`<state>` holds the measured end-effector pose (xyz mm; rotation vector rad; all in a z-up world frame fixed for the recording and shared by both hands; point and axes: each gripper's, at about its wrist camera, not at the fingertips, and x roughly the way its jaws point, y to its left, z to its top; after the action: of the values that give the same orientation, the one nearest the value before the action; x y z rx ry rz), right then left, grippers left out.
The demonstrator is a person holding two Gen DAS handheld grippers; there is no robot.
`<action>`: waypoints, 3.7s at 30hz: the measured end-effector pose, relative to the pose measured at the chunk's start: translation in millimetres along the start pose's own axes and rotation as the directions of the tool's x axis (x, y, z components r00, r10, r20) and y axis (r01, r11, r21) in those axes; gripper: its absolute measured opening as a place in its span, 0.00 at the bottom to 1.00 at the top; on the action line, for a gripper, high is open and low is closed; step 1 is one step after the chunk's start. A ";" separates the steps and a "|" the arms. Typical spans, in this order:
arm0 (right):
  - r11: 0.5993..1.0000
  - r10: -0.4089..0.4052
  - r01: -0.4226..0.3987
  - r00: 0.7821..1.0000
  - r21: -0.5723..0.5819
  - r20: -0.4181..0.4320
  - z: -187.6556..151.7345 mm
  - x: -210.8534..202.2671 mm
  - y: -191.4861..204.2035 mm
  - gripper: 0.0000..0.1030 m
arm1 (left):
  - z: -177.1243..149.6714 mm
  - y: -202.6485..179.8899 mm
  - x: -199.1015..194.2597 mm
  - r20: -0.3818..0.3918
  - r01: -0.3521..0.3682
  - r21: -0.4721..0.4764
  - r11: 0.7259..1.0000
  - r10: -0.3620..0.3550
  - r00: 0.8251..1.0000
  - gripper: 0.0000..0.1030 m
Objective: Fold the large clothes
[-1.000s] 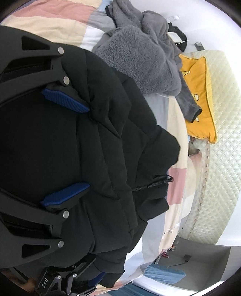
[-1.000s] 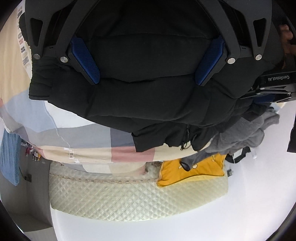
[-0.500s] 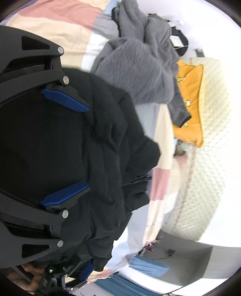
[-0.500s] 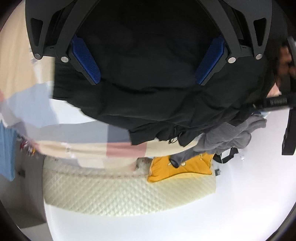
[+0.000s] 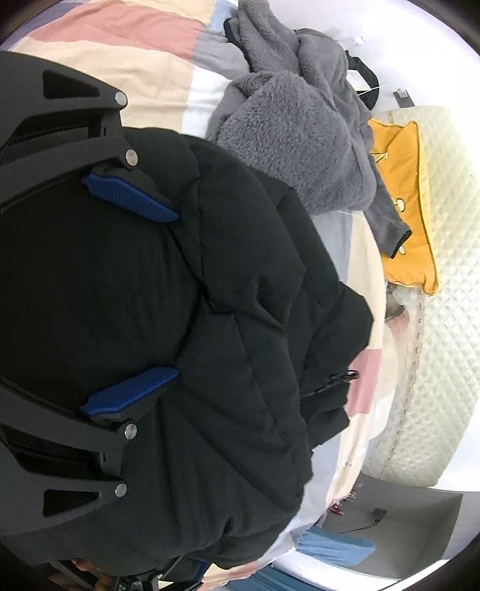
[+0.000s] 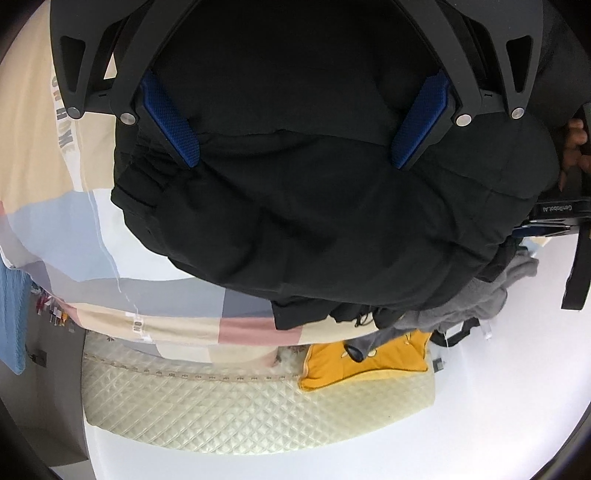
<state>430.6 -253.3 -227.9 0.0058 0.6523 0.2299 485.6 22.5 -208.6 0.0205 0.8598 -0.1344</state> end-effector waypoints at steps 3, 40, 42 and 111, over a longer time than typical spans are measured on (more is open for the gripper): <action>1.000 -0.009 0.009 1.000 -0.027 -0.020 -0.6 -0.9 2.9 1.00 | -1.1 3.5 1.4 -0.016 0.011 -0.029 1.000 -0.011 1.000 0.80; 0.983 -0.164 0.182 0.930 0.024 -0.329 -64.0 -45.6 -62.0 1.00 | -78.4 82.5 -58.8 -0.191 -0.304 -0.099 0.948 0.281 0.940 0.84; 0.978 -0.186 0.207 0.934 0.039 -0.305 -56.9 -44.4 -61.0 1.00 | -73.8 90.3 -58.1 -0.184 -0.306 -0.150 0.940 0.278 0.943 0.84; 0.972 0.132 -0.116 0.989 0.206 -0.062 -93.1 -347.1 -8.1 0.99 | -109.0 135.5 -520.5 0.320 -0.124 -0.152 0.980 0.168 0.932 0.95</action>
<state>108.8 -341.6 -94.0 0.2349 0.7491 0.2847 85.0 221.9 109.2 -0.0588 0.5252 0.0588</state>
